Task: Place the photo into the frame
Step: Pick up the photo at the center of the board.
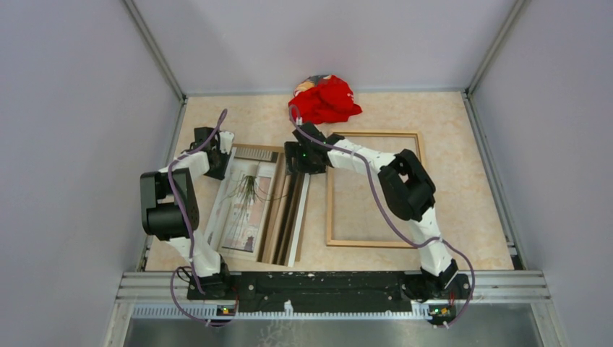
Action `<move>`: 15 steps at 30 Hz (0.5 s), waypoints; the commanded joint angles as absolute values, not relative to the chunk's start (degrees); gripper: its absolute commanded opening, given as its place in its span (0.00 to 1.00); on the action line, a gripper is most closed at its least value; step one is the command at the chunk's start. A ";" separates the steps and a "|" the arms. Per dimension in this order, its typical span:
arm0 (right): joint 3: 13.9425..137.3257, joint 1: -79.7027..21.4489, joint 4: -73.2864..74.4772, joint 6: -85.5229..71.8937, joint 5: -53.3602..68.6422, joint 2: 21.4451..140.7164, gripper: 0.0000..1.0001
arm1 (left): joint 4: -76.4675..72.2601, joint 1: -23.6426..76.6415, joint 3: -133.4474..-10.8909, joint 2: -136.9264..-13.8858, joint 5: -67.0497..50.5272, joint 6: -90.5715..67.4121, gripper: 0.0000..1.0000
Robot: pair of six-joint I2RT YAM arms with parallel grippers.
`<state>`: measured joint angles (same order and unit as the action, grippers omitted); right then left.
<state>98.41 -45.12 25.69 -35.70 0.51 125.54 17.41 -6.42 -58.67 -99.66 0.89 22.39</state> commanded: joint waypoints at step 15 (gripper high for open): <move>100.28 -40.04 24.62 -36.26 1.52 127.82 0.87 | 18.71 -5.99 -57.17 -101.76 -0.52 21.55 0.38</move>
<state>98.30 -39.31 26.20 -35.20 -0.14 125.84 17.41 -6.42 -58.67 -99.66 0.89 22.39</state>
